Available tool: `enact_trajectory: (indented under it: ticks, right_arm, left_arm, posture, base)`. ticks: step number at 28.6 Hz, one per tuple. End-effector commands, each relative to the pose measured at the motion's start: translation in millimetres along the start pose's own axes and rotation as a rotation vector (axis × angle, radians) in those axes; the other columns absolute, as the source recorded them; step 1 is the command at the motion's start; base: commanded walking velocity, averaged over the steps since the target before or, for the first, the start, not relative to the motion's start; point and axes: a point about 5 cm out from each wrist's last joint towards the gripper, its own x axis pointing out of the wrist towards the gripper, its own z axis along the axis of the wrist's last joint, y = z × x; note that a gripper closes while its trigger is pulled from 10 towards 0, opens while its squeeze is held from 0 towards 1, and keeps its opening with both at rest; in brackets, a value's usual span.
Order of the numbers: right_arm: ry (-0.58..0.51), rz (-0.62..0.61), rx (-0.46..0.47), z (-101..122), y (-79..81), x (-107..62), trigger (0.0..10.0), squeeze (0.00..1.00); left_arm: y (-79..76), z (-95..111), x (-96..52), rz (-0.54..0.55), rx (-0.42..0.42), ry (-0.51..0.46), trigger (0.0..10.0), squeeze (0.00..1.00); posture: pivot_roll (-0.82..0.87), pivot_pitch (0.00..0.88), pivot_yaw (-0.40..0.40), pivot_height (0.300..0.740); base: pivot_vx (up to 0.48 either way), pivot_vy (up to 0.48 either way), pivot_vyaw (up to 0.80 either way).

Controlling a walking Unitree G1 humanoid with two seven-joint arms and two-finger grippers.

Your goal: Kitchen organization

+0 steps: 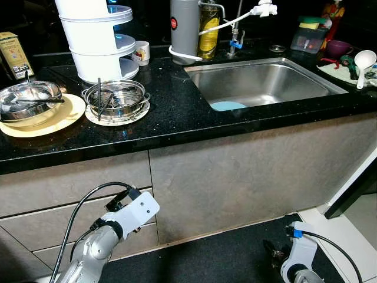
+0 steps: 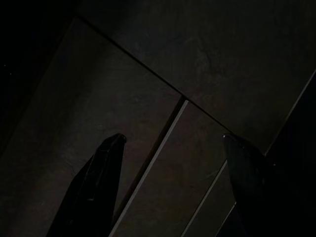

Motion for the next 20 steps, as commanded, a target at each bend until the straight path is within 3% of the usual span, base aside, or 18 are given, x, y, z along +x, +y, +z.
enact_trajectory:
  ticks: [1, 4, 7, 13, 20]
  right_arm:
    - [-0.009, 0.004, -0.008, 2.5, 1.0, 1.1, 10.0, 0.00]
    - [-0.011, 0.004, -0.008, 2.6, 1.3, 1.2, 10.0, 0.00]
    - [-0.013, 0.003, -0.007, 2.9, 1.5, 1.3, 10.0, 0.00]
    - [-0.015, 0.002, -0.007, 3.5, 0.7, 1.1, 10.0, 0.00]
    - [-0.016, 0.003, -0.008, 4.5, -0.4, 1.0, 10.0, 0.00]
  left_arm:
    - [0.8, -2.8, -0.2, -0.007, 0.012, 0.006, 10.0, 0.00]
    - [1.1, -2.8, -0.3, -0.008, 0.012, 0.005, 10.0, 0.00]
    - [1.2, -1.6, -1.4, 0.002, 0.077, 0.001, 10.0, 0.00]
    - [-0.5, 3.2, 0.4, -0.019, 0.047, -0.029, 10.0, 0.00]
    - [3.4, 6.2, -1.4, -0.022, 0.089, -0.017, 10.0, 0.00]
  posture:
    - [-0.01, 0.000, -0.017, 0.740]
    - [-0.01, 0.000, -0.015, 0.740]
    - [-0.01, 0.000, -0.015, 0.740]
    - [-0.01, 0.000, -0.017, 0.740]
    - [-0.01, 0.000, -0.021, 0.740]
  base:
    - [0.000, 0.000, 0.00]
    - [0.000, 0.000, 0.00]
    - [0.000, 0.000, 0.00]
    - [0.000, 0.000, 0.00]
    - [0.000, 0.000, 0.00]
